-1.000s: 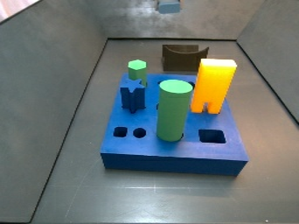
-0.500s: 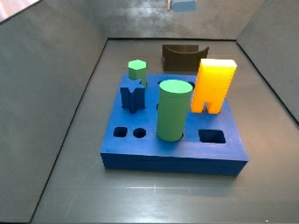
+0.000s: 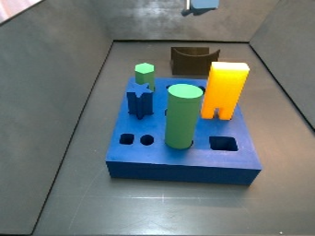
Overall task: Pick up the square-circle object. Move up. Rotate the square-circle object. Place the square-circle object on the fixture. Regrasp the square-circle object. Move to above the board. Insert the square-circle object.
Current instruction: Place the square-circle object on the fixture.
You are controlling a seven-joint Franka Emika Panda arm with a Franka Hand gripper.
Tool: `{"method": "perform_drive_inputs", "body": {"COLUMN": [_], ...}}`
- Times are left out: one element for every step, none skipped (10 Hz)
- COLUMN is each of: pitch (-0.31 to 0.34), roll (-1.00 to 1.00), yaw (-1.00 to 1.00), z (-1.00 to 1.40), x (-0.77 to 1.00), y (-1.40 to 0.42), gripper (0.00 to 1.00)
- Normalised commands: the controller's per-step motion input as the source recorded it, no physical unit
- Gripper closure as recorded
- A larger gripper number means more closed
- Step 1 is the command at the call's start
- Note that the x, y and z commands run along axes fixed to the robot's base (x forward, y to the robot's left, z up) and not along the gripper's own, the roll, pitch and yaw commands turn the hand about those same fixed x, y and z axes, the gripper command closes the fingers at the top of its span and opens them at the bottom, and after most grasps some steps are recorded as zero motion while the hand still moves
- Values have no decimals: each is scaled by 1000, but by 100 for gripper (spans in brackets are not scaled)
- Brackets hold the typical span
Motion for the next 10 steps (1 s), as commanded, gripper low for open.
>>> {"method": "perform_drive_inputs", "body": {"pitch": [166,166,171,185,190,141,113,49,26,-67], "roll": [-1000,-1000,-1000,-1000,-969,-729,-608,-317,-237,-165], "yaw": [-89,-117,-133,-172,-205,-212,-216,-204,-192,-218], "z": [-6,-12,-15,-19,-20,-20,-19,-13,-9,-1000], "x": [63,59,65,89,96,93,91,87,81,94], "y": [35,35,36,41,42,46,46,39,32,123], "gripper": [100,100,100,100,100,100,100,100,100,100]}}
